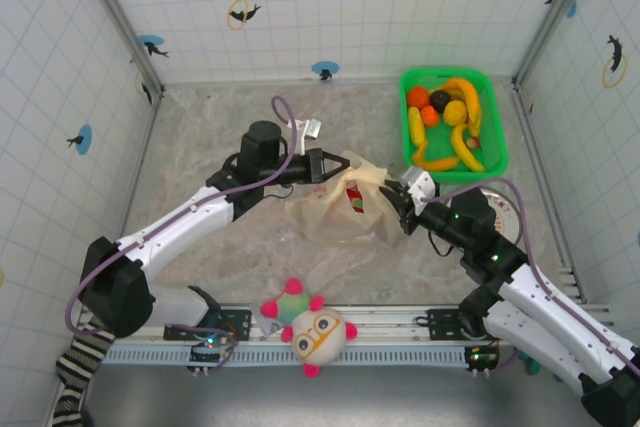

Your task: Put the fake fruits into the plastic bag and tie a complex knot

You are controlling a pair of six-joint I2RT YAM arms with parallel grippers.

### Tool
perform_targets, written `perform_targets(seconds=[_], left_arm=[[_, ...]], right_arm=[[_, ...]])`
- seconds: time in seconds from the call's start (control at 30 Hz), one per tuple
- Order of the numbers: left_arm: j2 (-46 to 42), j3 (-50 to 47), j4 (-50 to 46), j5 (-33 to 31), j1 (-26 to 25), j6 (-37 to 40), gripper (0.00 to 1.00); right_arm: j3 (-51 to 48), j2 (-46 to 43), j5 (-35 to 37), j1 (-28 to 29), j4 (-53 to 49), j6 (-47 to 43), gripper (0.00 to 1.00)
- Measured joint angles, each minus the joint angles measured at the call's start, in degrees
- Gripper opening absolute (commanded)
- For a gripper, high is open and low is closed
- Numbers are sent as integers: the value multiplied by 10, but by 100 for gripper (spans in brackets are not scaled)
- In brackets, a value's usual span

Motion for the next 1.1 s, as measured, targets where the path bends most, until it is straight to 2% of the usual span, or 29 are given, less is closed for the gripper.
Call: perform_targets(seconds=[0.03, 0.33, 0.67, 0.83, 0.97, 1.1], left_arm=[[0, 0, 0, 0, 0, 0, 0], [-14, 0, -23, -35, 3, 24, 0], [-65, -2, -38, -64, 32, 46, 0], [-95, -17, -46, -100, 71, 59, 0], [-108, -36, -47, -107, 82, 58, 0], [-101, -46, -45, -77, 82, 51, 21]], right_arm=[[0, 0, 0, 0, 1, 0, 0], [21, -15, 23, 0, -25, -1, 0], [22, -70, 60, 0, -105, -2, 0], [22, -89, 81, 0, -143, 8, 0], [20, -90, 78, 0, -148, 21, 0], [12, -96, 77, 3, -134, 30, 0]])
